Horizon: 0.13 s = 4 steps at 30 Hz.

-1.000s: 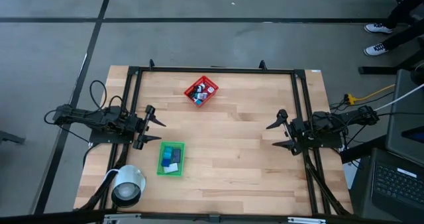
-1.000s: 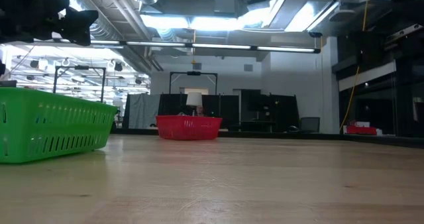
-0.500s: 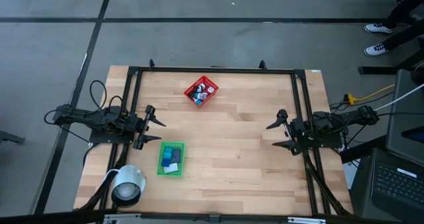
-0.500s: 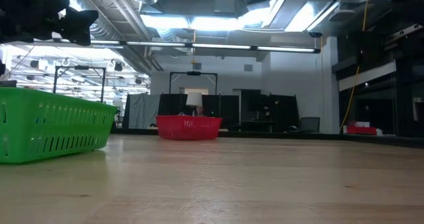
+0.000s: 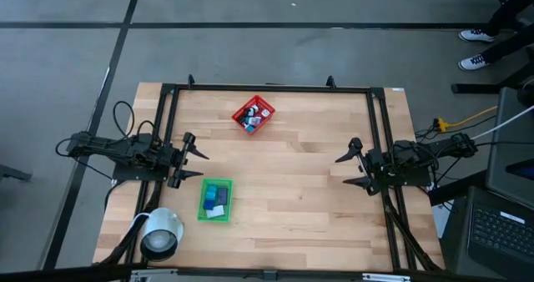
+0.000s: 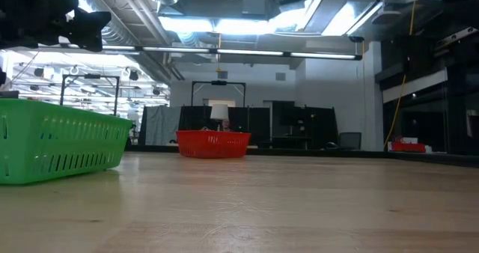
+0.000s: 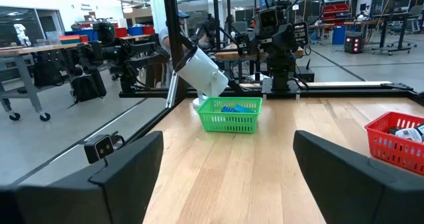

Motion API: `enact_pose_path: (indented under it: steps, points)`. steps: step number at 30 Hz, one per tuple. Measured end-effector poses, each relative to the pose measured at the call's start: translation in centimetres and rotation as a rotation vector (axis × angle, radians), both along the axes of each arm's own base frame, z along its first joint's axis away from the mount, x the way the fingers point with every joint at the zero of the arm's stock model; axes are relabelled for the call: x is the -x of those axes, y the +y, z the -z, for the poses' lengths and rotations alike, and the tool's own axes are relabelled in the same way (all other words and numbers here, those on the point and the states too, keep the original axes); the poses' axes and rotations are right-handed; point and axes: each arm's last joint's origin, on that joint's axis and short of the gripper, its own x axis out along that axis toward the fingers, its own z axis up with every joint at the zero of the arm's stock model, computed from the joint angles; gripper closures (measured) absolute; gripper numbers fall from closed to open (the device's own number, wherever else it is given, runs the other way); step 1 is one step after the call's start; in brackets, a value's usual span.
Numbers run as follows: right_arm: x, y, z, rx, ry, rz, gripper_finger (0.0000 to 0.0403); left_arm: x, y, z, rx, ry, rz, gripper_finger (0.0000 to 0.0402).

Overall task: Pick & Place Office items
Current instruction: Return to Home Position

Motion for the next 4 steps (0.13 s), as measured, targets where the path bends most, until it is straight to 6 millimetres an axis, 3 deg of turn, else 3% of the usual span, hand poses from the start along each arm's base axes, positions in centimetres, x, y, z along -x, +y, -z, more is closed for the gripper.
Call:
enact_pose_path:
  steps: [4]
  points:
    - [0.00, 0.00, 0.00, 0.000, 0.000, 0.000, 0.0059, 0.00, 0.00, 0.02, 0.000, 0.001, 0.000, 0.0162]
